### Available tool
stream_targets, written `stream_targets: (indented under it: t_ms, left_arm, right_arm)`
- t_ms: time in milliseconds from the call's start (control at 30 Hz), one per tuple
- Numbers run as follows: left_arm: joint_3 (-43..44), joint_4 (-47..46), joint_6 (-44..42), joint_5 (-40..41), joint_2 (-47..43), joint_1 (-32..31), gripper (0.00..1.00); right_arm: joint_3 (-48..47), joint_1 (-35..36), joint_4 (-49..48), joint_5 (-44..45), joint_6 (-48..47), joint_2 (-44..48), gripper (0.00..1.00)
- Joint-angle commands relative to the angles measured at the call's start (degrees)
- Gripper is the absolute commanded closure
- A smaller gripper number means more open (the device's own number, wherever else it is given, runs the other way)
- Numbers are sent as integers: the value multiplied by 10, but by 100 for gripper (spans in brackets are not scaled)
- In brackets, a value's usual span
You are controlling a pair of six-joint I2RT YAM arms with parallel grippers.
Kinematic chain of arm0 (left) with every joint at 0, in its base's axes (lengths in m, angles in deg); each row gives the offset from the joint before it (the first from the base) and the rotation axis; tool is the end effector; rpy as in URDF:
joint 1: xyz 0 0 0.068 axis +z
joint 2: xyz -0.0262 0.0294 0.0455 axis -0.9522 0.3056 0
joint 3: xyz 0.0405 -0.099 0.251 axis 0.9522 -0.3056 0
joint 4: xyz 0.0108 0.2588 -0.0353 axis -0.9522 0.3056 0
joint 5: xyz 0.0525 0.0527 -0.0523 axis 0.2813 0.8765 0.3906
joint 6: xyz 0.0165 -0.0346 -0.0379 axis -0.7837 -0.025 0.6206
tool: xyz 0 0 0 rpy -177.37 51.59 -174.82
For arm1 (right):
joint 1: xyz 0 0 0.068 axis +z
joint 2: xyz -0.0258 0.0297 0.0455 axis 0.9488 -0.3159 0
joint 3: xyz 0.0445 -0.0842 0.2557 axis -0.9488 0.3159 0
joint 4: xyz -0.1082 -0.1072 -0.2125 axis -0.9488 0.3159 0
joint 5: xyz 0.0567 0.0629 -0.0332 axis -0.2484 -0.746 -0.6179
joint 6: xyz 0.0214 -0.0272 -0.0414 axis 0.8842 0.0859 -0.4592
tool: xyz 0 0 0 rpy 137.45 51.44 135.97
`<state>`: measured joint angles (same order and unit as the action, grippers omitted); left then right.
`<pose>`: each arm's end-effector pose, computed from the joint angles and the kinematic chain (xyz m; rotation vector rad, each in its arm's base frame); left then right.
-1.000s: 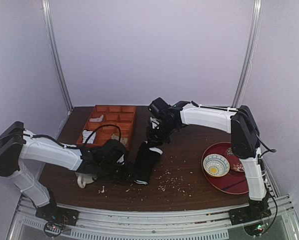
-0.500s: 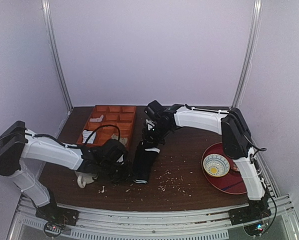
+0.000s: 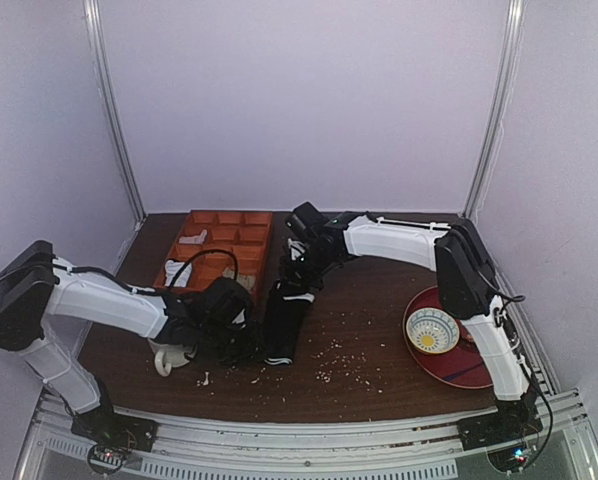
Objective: Roll the underwear
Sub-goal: Fold the underwear at the center of the board.
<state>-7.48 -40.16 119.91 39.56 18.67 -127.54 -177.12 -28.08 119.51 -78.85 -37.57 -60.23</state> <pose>0.1649 -0.2472 0.1485 -0.0932 2.7825 -0.8970 0.3686 0.3701 0.1859 -0.3557 2.7381 1.0275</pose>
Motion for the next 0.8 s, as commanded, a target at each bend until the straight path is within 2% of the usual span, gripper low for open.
stream_targets:
  t_ms: [0, 433, 767]
  left_arm:
    - [11, 40, -18, 3, -13, 3, 100]
    - [77, 104, -75, 27, -26, 10, 100]
    - [62, 93, -84, 20, -4, 33, 100]
  right_arm:
    - [-17, -9, -27, 10, 9, -1, 100]
    - [37, -17, -57, 15, 16, 46, 100]
    - [31, -19, -76, 10, 17, 43, 100]
